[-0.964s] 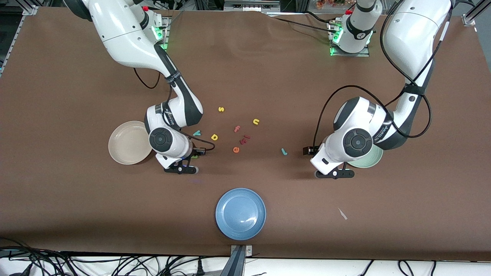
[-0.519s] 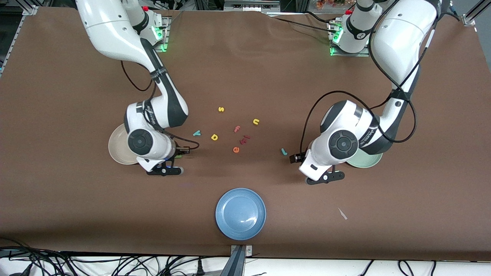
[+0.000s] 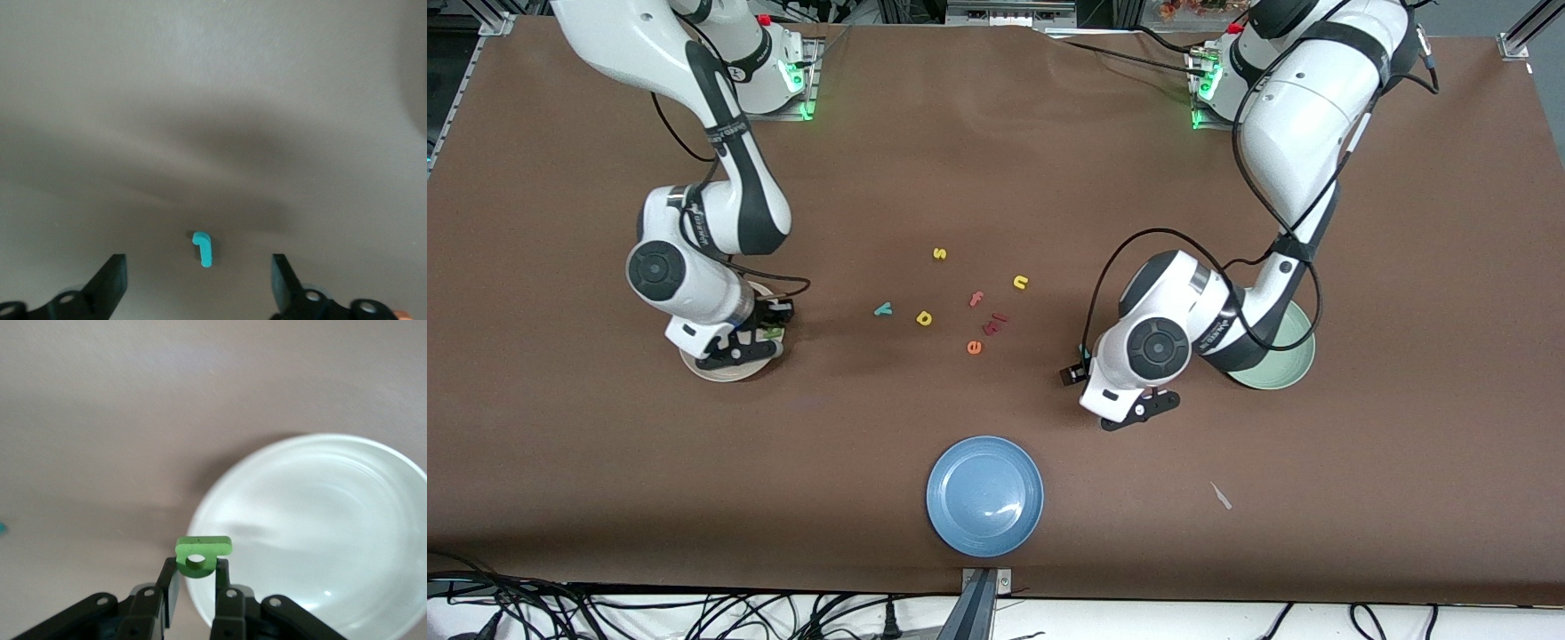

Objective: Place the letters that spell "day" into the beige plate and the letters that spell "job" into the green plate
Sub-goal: 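Carry the green a to the white plate while the left gripper reaches the 1, then release the green a on the white plate while the left gripper grasps the 1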

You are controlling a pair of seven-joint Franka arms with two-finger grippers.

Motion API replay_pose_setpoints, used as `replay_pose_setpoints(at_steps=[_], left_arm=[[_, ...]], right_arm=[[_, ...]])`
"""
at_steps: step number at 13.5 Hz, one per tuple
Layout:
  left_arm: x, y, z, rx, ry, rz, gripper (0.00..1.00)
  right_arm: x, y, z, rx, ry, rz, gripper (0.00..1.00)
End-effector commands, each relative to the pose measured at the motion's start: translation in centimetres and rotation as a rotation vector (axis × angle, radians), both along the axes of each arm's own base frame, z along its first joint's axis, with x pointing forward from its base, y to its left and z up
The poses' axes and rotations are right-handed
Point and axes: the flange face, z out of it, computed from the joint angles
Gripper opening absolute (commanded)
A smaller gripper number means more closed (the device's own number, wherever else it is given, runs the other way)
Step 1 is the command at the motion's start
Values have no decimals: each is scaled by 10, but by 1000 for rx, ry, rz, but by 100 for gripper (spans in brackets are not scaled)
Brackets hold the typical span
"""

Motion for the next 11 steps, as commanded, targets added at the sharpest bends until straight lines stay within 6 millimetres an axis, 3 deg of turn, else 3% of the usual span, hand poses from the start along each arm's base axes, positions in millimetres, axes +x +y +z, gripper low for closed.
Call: replay_pose_setpoints(at_steps=[1,2,4,7,11], left_arm=[[-10,-5,-14,36,36,61,59],[-14,-7,-20,24,65,93,53],[-18,-10,-26,10,67,105,48],[-36,-26,-48,5,59,75,48],[-43,-29,-59,11,70,54,48]], right_arm=[[-15,-28,1,-1,5,56,24],[-14,-36,-2,-5,12,72,30],[-12,-42,-5,-8,21,66,100],[-5,-25,7,-9,21,11,100],[-9,33,13,12,13,-106,100]])
